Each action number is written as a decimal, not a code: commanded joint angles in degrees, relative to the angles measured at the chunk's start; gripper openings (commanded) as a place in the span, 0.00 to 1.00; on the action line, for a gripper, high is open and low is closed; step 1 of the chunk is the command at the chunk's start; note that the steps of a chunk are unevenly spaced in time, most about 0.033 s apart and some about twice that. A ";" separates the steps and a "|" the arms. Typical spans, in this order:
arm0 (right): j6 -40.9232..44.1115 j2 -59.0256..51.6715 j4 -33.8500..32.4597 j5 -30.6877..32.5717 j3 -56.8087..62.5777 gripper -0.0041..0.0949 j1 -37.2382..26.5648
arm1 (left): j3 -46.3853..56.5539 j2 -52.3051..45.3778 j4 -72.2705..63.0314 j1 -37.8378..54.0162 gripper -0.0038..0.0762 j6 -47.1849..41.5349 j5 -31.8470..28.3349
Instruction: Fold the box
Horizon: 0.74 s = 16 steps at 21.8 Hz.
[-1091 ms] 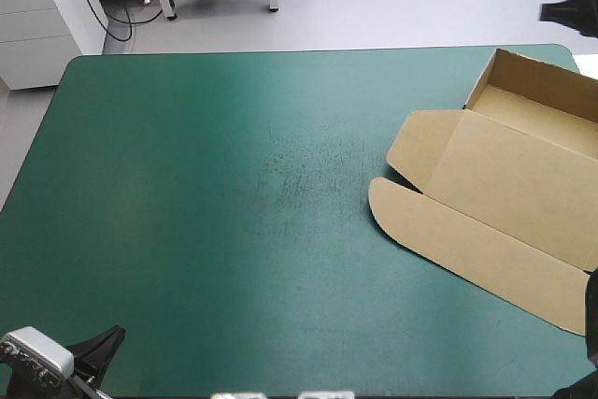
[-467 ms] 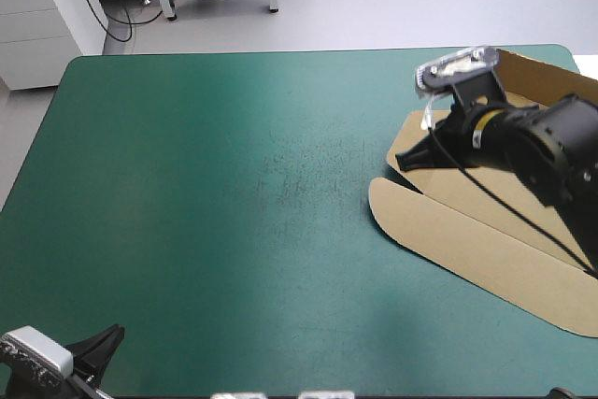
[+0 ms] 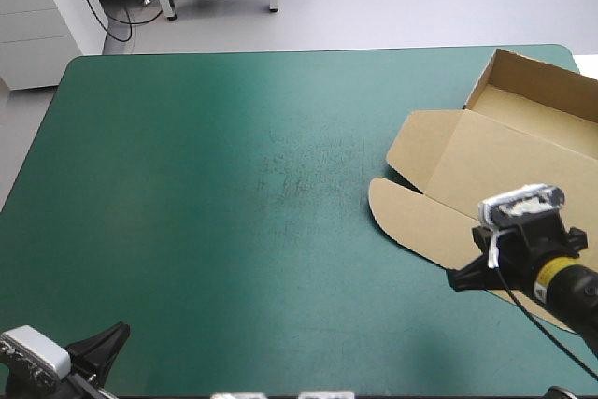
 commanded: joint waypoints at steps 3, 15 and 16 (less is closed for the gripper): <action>0.08 -12.84 -0.27 -7.32 9.46 0.02 0.03 | -1.14 -0.01 -3.92 -0.36 0.04 0.00 -8.85; 0.22 -26.31 0.31 -10.32 22.07 0.02 0.03 | -1.05 -0.01 -4.05 -0.36 0.04 0.00 -8.18; 0.22 -26.31 0.31 -10.21 22.07 0.02 0.03 | -1.05 -0.01 -4.05 -0.36 0.04 0.00 -8.08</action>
